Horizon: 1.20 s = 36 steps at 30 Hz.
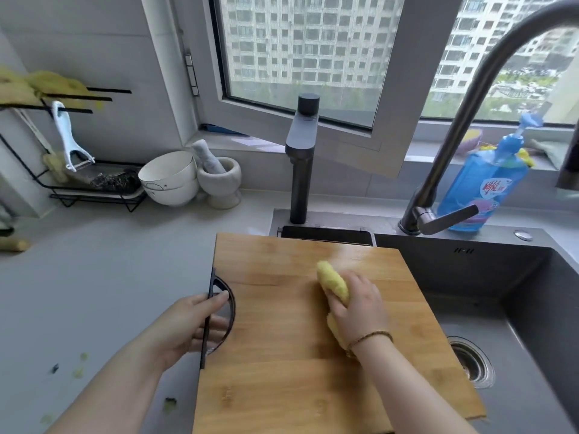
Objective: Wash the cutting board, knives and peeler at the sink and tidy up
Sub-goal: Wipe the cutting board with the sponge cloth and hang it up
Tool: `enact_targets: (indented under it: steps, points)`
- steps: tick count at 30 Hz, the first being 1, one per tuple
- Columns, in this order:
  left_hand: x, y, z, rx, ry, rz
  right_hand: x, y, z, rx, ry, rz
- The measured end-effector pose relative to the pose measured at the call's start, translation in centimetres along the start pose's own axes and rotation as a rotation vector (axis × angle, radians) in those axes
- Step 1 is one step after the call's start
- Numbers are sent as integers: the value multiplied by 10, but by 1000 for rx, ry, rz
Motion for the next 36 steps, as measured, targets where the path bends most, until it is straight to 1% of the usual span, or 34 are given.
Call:
enact_targets:
  steps: [2, 3, 4, 6, 7, 9, 11, 12, 17, 19, 21, 22, 23, 24, 25, 26, 27, 28, 29, 30, 31, 33, 35, 36]
  points:
    - [-6, 4, -3, 42, 5, -29, 37, 2, -8, -56, -136, -82]
    - [-7, 5, -5, 55, 4, -34, 57, 7, -13, -52, -202, -93]
    - [-7, 4, -7, 57, 1, -40, 77, 13, -17, -5, -249, -62]
    - [-5, 3, -11, 53, -3, -43, 107, 29, -26, 121, -324, 185]
    - [-4, 2, -12, 56, -8, -41, 115, 35, -30, 158, -363, 308]
    - [-2, -1, -16, 68, -23, -21, 109, 38, -42, 190, -364, 398]
    - [2, -3, -19, 78, -42, 0, 79, 32, -56, 172, -282, 319]
    - [4, -5, -21, 75, -49, 8, 57, 25, -63, 155, -210, 275]
    - [10, -9, -25, 61, -55, 38, -73, -30, -70, 51, 268, 198]
    - [8, -9, -25, 66, -48, 30, -101, -43, -63, 35, 399, 150]
    - [6, -9, -24, 61, -40, 30, -101, -48, -59, 8, 467, 125]
    - [6, -8, -24, 54, -39, 29, -88, -47, -60, -34, 449, 101]
    - [6, -8, -23, 45, -40, 29, -67, -42, -61, -62, 369, 63]
    - [5, -8, -23, 38, -41, 29, -39, -33, -63, -49, 250, 29]
    - [5, -7, -22, 34, -41, 27, -5, -16, -61, 6, 102, 21]
    - [3, -7, -22, 34, -37, 26, 32, 4, -53, 73, -61, 61]
    - [1, -7, -21, 35, -27, 26, 67, 20, -40, 82, -235, 166]
    - [-3, -8, -21, 33, -11, 27, 95, 30, -25, 27, -385, 293]
    - [-6, -10, -20, 29, 6, 27, 107, 37, -16, -13, -461, 372]
    - [-10, -13, -19, 23, 20, 27, 106, 36, -15, -15, -458, 384]
    - [-12, -16, -18, 20, 29, 26, 92, 30, -23, 24, -393, 340]
    - [-11, -19, -16, 20, 31, 26, 30, 18, -44, 159, -125, 211]
    - [-7, -21, -16, 12, 21, 34, -41, -10, -47, 143, 148, 97]
    - [-5, -22, -16, 2, 19, 41, -71, -24, -40, 96, 261, 52]
Point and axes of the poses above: each hand's wrist, its own z-axis away from the middle knuckle, its own y-axis out of the palm, x = y × z, the point moved 7 cm from there along -z, towards the middle knuckle, and after that the axes turned 14 degrees about x, right-handed, at the moved point
